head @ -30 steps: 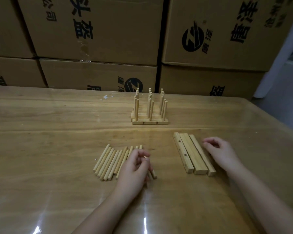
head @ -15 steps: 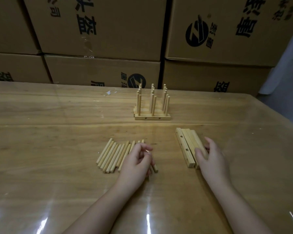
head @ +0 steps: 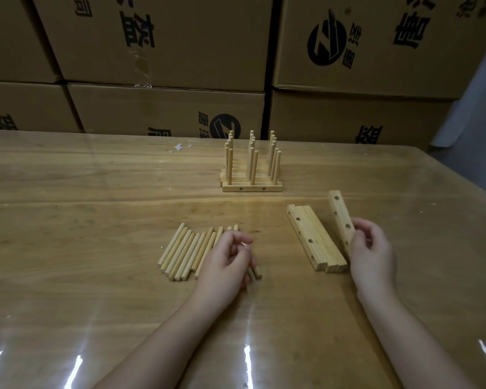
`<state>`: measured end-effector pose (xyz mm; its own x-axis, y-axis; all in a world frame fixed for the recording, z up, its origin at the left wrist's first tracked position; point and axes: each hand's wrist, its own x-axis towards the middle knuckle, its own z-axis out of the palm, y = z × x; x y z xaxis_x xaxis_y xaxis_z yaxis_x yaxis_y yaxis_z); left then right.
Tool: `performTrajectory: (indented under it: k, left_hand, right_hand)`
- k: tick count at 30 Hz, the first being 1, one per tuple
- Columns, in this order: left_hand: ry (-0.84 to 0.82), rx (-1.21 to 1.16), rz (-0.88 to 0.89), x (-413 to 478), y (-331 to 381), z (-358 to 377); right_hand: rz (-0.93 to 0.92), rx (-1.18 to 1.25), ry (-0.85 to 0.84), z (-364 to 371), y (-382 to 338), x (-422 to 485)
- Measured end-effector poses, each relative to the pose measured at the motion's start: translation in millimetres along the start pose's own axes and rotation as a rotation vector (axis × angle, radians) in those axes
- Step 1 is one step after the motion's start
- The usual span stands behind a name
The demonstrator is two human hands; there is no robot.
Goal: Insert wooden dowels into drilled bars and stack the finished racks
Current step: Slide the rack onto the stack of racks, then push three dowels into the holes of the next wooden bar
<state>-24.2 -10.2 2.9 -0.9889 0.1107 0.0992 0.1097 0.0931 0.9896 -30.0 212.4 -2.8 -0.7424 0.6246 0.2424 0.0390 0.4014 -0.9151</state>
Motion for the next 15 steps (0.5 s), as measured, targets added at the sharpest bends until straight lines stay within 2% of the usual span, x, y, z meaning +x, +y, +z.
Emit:
performTrajectory:
  k: [2, 6, 10, 13, 15]
  left_hand:
    - [-0.015, 0.010, 0.001, -0.2, 0.1, -0.7]
    - [-0.045, 0.015, 0.005, -0.5, -0.4, -2.4]
    - [-0.059, 0.014, 0.017, -1.1, -0.3, -2.0]
    - [-0.123, 0.029, 0.062, -1.8, 2.3, -1.9]
    - [-0.164, 0.043, 0.083, -2.8, 3.5, -2.2]
  right_hand:
    - [0.009, 0.099, 0.015, -2.3, -6.8, -3.3]
    - [-0.003, 0.272, -0.146, 2.0, -22.8, -20.9]
    - [0.033, 0.406, -0.398, 9.4, -38.1, -42.2]
    - [0.219, 0.608, -0.705, 17.4, -38.9, -57.9]
    - [0.289, 0.645, -0.811, 21.6, -36.9, -63.2]
